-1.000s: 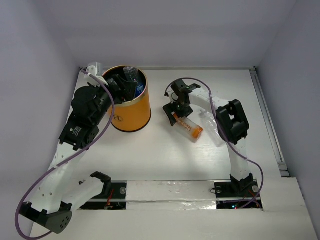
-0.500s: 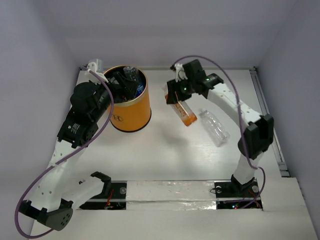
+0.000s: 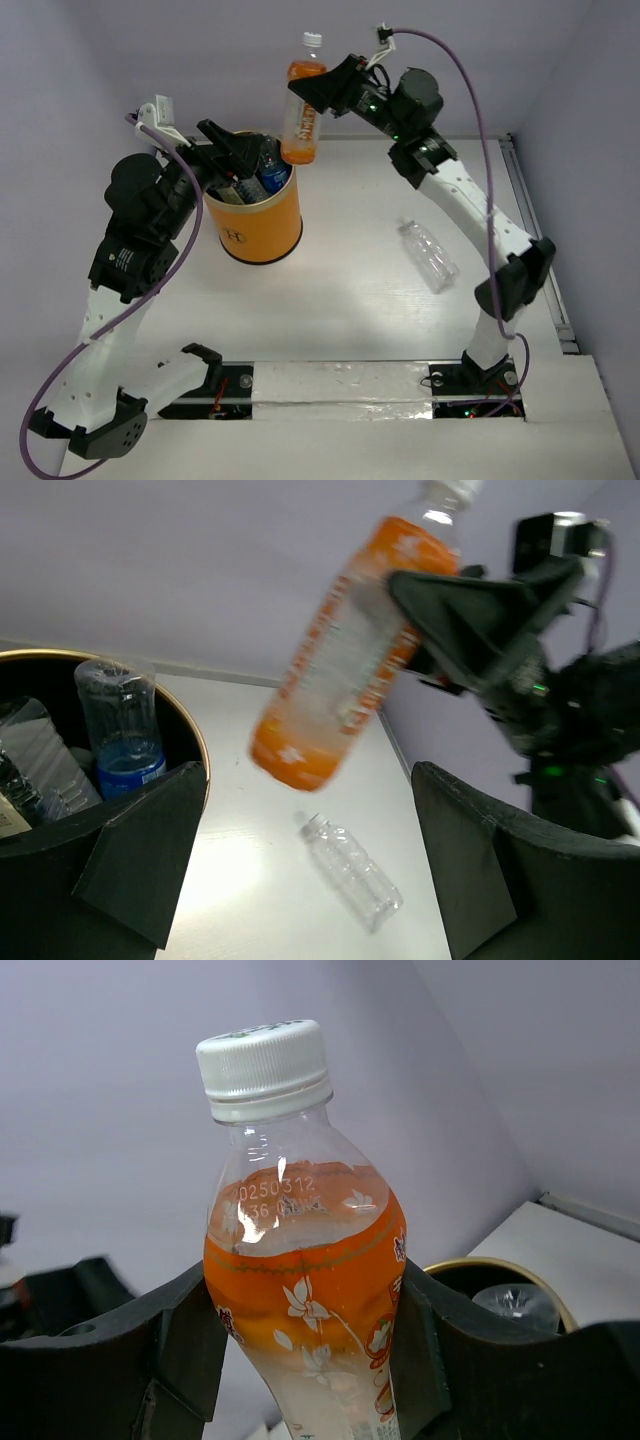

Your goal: Put the plastic bottles in the bin

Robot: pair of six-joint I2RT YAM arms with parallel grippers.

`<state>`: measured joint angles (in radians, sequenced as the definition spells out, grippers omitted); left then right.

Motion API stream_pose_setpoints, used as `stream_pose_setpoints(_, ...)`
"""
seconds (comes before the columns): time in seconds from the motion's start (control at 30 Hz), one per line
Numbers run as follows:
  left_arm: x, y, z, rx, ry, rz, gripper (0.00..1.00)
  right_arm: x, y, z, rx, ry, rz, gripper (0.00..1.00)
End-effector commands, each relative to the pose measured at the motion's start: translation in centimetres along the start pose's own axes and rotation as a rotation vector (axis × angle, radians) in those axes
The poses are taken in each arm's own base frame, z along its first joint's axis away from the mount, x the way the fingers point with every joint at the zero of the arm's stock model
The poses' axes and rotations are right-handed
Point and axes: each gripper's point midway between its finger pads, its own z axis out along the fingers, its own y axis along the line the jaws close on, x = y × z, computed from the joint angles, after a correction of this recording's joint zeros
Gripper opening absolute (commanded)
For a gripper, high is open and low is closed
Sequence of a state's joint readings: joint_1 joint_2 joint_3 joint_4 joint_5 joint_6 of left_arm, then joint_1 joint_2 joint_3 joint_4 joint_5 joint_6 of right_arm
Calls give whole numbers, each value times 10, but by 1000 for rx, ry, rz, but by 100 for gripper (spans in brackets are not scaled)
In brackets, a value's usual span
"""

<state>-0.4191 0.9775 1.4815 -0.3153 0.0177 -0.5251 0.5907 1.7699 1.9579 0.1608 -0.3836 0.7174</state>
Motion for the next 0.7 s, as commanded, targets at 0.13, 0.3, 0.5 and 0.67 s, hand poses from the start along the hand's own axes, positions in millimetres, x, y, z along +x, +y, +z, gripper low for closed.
stream_pose_setpoints(0.13, -8, -5, -11, 11, -24, -14, 81, 19, -7, 75, -15, -107, 28, 52)
stream_pose_setpoints(0.3, -6, 3, -13, -20, -35, -8, 80, 93, -42, 91, 133, 28, -70, 53)
stream_pose_setpoints(0.5, 5, 12, -15, -35, -27, -12, 80, 168, -96, 60, 316, 154, -154, 63)
stream_pose_setpoints(0.67, 3, 10, -12, -29, -28, 0, 81, 165, -80, 60, 302, 153, -201, 88)
